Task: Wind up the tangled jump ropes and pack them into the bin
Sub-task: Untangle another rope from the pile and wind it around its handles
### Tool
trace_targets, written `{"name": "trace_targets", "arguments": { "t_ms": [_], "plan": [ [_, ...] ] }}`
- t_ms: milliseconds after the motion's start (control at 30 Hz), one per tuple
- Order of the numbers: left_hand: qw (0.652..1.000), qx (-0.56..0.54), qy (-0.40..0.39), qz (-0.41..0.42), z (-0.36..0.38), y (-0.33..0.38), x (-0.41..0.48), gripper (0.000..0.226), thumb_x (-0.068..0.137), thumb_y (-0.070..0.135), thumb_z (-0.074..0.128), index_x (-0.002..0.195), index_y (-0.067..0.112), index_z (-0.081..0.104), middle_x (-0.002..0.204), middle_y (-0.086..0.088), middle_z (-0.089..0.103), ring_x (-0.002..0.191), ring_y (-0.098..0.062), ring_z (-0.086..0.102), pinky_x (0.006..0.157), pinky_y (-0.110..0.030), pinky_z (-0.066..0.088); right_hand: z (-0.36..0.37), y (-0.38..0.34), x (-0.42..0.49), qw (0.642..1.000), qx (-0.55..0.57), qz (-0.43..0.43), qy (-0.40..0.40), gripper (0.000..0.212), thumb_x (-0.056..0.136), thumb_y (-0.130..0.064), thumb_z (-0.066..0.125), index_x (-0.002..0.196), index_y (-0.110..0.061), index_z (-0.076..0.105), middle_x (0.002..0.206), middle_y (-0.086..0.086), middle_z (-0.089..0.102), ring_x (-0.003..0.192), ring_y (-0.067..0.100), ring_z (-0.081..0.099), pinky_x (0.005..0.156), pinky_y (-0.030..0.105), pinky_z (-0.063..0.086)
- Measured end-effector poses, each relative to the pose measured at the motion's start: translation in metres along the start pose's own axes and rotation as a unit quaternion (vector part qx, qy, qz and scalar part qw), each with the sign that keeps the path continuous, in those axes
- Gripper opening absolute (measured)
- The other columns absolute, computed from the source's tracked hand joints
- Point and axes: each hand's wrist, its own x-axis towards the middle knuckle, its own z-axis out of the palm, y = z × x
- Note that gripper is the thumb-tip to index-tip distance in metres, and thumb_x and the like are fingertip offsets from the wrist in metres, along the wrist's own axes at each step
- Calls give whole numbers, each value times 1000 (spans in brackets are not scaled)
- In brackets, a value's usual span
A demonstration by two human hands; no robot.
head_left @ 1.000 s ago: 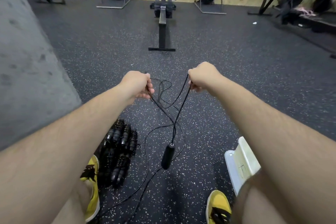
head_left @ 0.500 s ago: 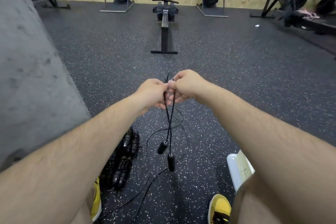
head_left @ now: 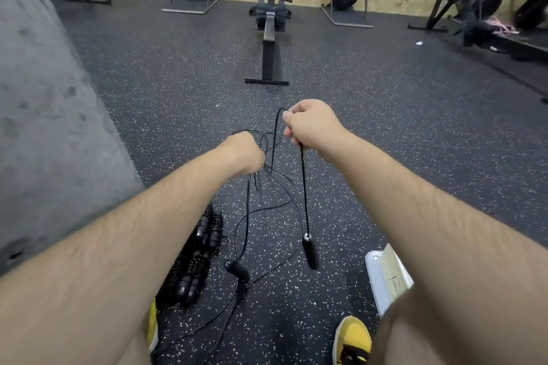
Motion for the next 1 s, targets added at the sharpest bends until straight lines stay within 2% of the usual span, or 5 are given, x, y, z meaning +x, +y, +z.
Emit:
{"name": "trace_targets", "arguments": {
  "t_ms": [100, 367, 667, 800, 1000],
  "plan": [
    [988, -151, -19, 12, 8, 7, 8, 35, 106, 21, 37, 116, 1, 64, 109, -11, 71, 99, -25, 68, 76, -31, 47, -2, -4, -5, 999, 8, 10, -42, 11, 98, -11, 48, 96, -10, 59, 70, 4, 66, 45, 13, 54, 44, 21, 39],
    [925, -364, -107, 4, 19, 20, 11, 19, 103, 12, 52, 85, 10, 60, 59, 1, 58, 49, -12, 48, 44, -20, 44, -20, -1, -28, 943, -10, 97, -318, 21, 95, -12, 49, 102, 4, 62, 94, 22, 74, 84, 32, 74, 75, 37, 60],
    [917, -122, -366, 99, -1, 10, -21, 23, 103, 1, 46, 113, 0, 66, 101, -11, 74, 97, -25, 72, 97, -36, 55, -16, 8, 5, 946, 261, 151, -120, 31, 103, -34, 48, 111, -6, 58, 86, 5, 73, 76, 20, 65, 65, 30, 52],
    [927, -238, -288, 25, -2, 10, -13, 40, 91, 3, 40, 126, -9, 56, 118, -24, 70, 108, -36, 71, 104, -48, 51, -20, 1, 5, 950, 274, 90, -119, 14, 98, -13, 55, 109, -11, 63, 81, -2, 72, 70, 12, 64, 57, 24, 48],
    [885, -440, -154, -21, 3, 20, 16, 37, 106, 32, 42, 111, -1, 58, 88, -11, 67, 71, -20, 67, 65, -33, 57, -43, 4, -23, 915, 99, 27, -391, 23, 97, -13, 54, 114, -3, 64, 107, 13, 73, 98, 25, 70, 88, 36, 55]
  ]
}}
